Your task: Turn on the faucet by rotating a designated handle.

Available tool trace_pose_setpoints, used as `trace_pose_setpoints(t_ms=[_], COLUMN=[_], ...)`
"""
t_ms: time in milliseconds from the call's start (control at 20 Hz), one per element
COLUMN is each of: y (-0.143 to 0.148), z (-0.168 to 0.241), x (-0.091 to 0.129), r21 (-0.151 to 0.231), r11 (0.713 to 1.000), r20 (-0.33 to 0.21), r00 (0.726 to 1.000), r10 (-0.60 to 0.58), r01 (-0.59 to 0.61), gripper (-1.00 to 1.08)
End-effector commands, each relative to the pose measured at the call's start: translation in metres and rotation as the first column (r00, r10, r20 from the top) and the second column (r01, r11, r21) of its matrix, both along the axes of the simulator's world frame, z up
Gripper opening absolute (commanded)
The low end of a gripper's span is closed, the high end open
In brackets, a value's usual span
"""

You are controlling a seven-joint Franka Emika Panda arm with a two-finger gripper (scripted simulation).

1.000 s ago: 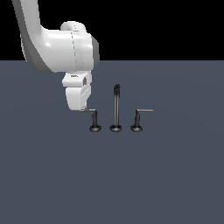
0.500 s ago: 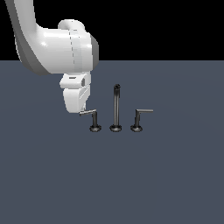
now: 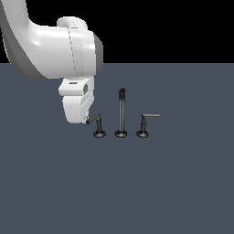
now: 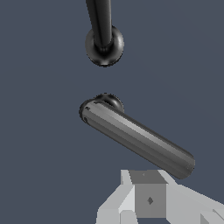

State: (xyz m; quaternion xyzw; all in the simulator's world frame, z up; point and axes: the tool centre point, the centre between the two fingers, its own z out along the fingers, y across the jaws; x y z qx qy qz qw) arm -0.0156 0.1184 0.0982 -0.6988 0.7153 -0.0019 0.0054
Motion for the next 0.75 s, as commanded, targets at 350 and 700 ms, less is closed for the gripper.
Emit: trace_pose_setpoints(t_ms=[350,700], y=[-0.02,-0.041], z=[0.0,0.0], x=[-0.017,-0.03], r21=[-0.002,-0.005], r11=[1.0,1.0], r20=[-0.006,-0.01], r00=[1.0,1.0], r10=[0.001,0.001], r01=[-0.002,-0.001], gripper=[-1.0,-1.0])
